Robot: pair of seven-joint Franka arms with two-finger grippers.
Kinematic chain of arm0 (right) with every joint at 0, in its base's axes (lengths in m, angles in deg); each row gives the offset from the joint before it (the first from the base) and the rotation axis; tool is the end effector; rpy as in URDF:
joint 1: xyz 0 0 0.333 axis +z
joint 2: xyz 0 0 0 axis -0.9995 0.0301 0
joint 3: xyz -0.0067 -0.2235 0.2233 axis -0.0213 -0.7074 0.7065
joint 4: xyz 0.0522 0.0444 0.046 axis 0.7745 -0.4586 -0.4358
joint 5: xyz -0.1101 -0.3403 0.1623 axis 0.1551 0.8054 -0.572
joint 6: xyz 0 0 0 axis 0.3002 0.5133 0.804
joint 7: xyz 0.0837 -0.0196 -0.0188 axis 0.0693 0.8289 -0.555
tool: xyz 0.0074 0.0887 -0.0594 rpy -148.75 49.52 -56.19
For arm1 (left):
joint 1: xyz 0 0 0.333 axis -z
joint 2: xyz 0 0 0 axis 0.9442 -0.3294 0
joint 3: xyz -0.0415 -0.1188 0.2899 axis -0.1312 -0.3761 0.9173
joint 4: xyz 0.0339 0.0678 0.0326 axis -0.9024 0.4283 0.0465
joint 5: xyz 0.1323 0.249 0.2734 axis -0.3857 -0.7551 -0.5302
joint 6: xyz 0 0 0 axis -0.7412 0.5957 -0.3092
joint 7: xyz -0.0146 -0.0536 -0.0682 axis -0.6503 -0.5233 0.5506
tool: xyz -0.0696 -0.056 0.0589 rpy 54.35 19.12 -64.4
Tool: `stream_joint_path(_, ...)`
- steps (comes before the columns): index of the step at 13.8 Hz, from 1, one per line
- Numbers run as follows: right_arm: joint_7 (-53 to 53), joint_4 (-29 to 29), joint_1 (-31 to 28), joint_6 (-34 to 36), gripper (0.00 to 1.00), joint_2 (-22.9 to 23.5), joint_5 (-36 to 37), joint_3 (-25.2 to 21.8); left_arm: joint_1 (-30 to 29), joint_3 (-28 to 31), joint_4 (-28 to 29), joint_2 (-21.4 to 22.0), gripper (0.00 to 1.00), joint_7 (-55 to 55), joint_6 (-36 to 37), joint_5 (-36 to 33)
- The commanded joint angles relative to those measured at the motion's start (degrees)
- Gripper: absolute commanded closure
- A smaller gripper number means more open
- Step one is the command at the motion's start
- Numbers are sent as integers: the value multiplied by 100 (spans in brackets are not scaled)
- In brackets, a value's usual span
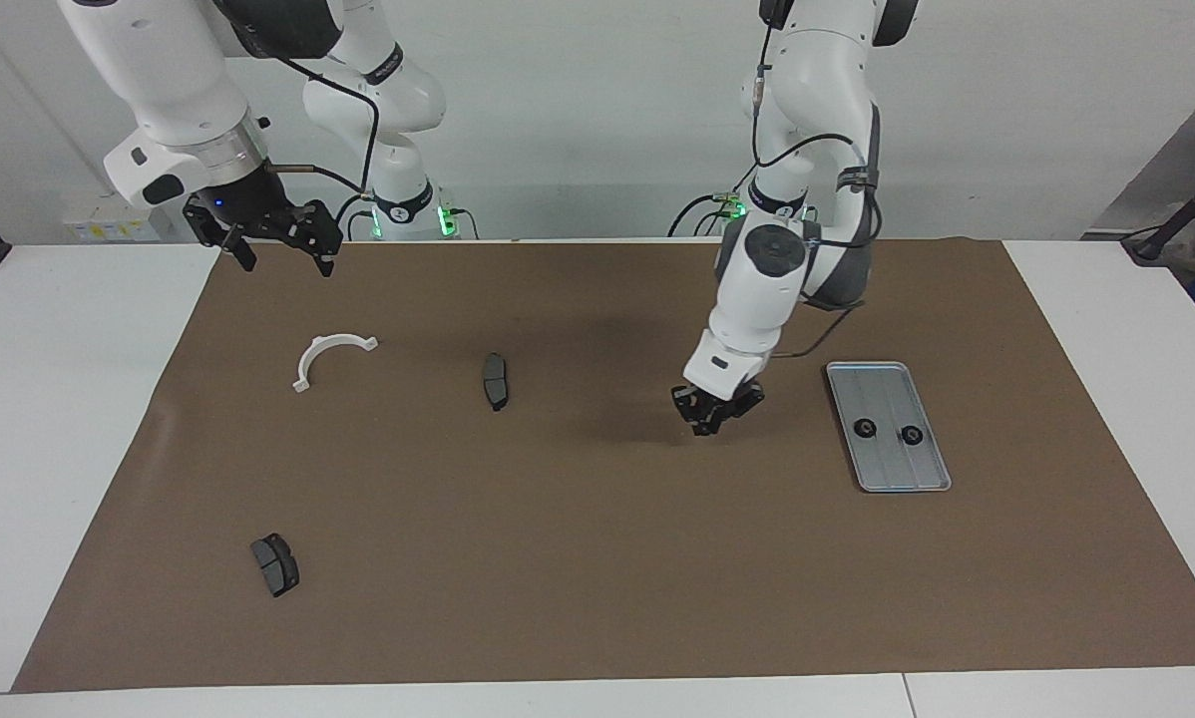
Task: Pick bearing gear from pile to tray
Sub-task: 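Carry the bearing to the tray and release it with the left gripper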
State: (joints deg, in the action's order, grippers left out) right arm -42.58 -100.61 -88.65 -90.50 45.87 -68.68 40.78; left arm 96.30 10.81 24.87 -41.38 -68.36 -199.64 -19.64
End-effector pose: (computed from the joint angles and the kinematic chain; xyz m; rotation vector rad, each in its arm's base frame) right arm 0.5501 0.0214 0.6231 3.1183 -0.1717 -0.1034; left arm 0.5932 -0.2383 0.3655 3.0513 0.1192 0.1308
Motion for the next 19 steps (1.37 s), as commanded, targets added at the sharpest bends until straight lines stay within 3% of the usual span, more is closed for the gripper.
stream_joint_path(1,-138,-6,-68,32,0,5,-98,30,-714,-68,82,173,89,866,494,-85)
stream_joint_path(4,-138,-6,-68,32,0,5,-98,30,-1549,-68,230,331,88,2254,1162,-85)
stream_joint_path(9,-138,-6,-68,32,0,5,-98,30,-2421,-59,951,682,82,4024,1164,-76)
stream_joint_path(11,-138,-6,-68,32,0,5,-98,30,-2518,-59,1136,753,70,4219,1120,-76)
stream_joint_path(14,-138,-6,-68,32,0,5,-98,30,-2501,-68,1128,753,29,4167,1094,-76)
stream_joint_path(17,-138,-6,-68,32,0,5,-98,30,-2493,-68,927,736,0,4149,1058,-85)
stream_joint_path(19,-138,-6,-68,41,0,5,-98,30,-2449,-59,673,771,0,4105,1163,-76)
